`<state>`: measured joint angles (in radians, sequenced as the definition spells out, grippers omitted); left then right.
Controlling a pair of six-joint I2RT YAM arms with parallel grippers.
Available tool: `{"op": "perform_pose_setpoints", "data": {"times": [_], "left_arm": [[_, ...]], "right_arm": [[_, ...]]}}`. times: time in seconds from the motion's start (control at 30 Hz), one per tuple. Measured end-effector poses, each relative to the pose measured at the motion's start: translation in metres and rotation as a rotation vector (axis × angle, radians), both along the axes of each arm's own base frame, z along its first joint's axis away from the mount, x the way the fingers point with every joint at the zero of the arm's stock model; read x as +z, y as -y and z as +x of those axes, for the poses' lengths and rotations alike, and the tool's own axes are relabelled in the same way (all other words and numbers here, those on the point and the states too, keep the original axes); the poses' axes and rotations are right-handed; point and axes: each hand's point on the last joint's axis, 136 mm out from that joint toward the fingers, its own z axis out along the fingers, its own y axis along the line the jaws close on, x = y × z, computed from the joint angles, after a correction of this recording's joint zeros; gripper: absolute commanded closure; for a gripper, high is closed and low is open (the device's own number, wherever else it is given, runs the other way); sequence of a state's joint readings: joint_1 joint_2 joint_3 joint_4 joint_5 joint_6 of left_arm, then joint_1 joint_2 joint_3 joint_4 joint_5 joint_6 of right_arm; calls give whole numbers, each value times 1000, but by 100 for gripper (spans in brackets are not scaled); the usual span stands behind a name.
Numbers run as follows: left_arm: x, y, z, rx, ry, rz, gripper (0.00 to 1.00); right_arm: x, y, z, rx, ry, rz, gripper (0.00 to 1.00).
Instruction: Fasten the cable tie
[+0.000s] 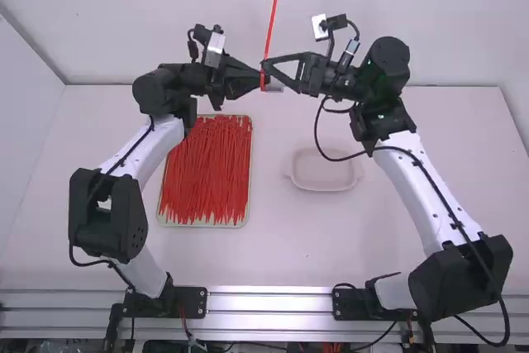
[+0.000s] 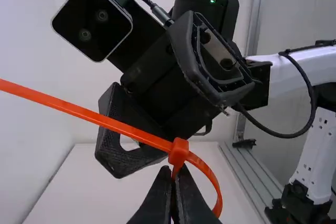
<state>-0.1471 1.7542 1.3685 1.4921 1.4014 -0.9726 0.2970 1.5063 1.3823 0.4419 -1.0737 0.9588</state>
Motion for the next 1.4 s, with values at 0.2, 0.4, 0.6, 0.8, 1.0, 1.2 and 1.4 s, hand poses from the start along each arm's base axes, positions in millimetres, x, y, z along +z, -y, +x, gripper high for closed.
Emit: {"op": "perform_pose_setpoints", "data": {"times": [0.2,0.4,0.6,0.8,1.0,1.2,1.4], "left_arm": [[0,0,0,-1,0,0,98],[0,2,-1,-7,2,1,98],[-1,3,-2,-10,15,3,98],[-2,3,-3,-12,20,8,98],[-2,3,-2,-10,17,6,98],[-3,4,-1,-11,-3,9,98],[-3,4,0,-10,-5,9,98]], "right_arm": [[0,-2,0,-6,-2,3,59],[1,-2,1,-11,-4,5,71],[1,-1,2,-15,-3,6,93],[1,-1,2,-14,-3,6,100],[2,-1,1,-14,7,8,100],[1,-1,2,-19,14,6,100],[1,-1,2,-20,15,6,100]]}}
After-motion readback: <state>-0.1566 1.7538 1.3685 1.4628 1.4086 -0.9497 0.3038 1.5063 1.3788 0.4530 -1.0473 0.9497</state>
